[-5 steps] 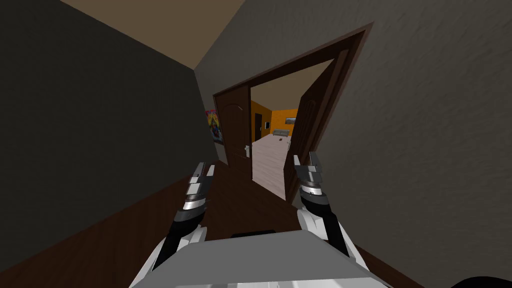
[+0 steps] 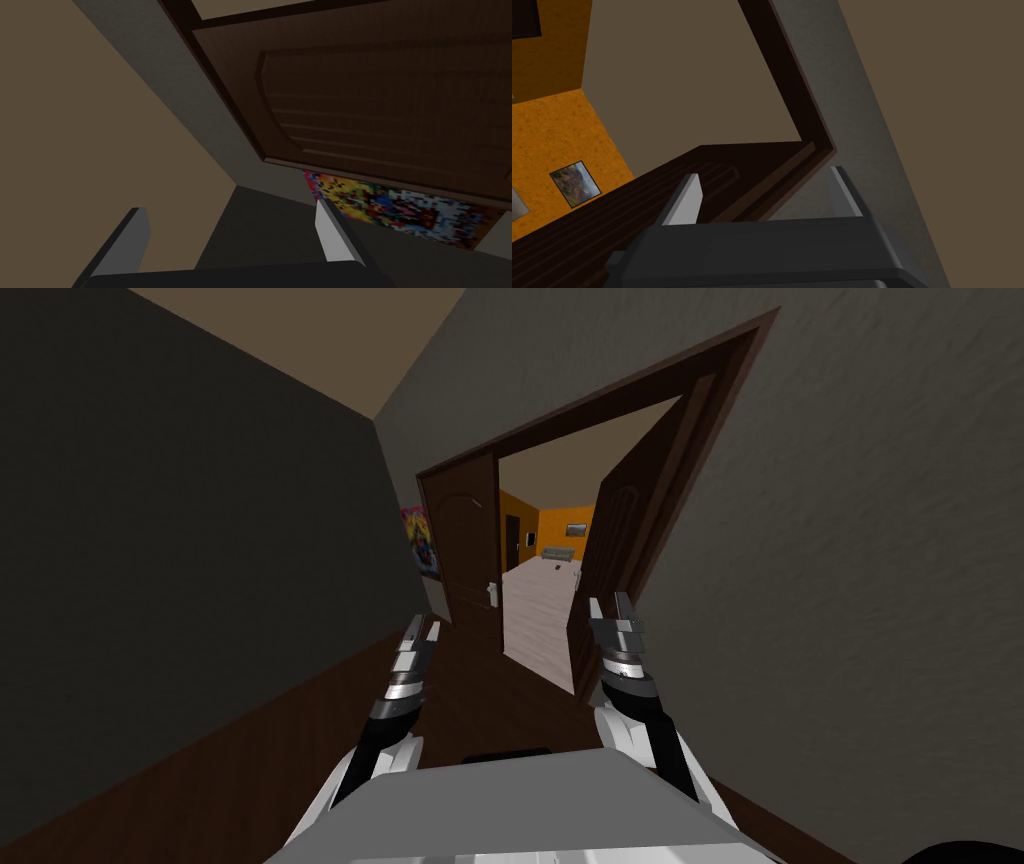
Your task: Push the door open
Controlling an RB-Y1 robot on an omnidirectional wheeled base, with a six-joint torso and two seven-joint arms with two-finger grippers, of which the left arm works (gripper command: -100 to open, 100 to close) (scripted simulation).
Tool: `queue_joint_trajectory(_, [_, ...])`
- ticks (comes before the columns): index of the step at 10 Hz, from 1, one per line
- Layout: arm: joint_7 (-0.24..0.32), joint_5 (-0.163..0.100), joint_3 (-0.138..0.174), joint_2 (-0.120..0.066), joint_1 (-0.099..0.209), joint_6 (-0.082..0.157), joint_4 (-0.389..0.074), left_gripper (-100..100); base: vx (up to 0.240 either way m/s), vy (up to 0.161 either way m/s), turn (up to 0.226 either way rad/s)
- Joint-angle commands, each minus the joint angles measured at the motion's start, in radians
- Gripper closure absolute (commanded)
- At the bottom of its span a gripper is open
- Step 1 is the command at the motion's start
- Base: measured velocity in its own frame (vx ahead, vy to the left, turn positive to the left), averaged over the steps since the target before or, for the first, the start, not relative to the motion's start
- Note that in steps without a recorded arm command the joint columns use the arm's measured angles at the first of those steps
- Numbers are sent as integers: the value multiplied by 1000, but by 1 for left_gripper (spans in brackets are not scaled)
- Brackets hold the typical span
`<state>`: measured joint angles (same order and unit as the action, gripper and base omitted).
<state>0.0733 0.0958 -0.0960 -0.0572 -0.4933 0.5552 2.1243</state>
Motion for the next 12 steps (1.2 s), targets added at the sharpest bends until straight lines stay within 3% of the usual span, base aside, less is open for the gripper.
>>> queue_joint_trajectory(1, [6,-3,-4,-8,22,-18,-29,-100,158,86,-83])
queue_joint_trajectory(4, [15,-7,-24,-19,72,-47,-113,-100,142,80,-93])
queue_joint_trajectory(12, [32,-15,-62,-35,166,-101,-273,-100,94,76,-75])
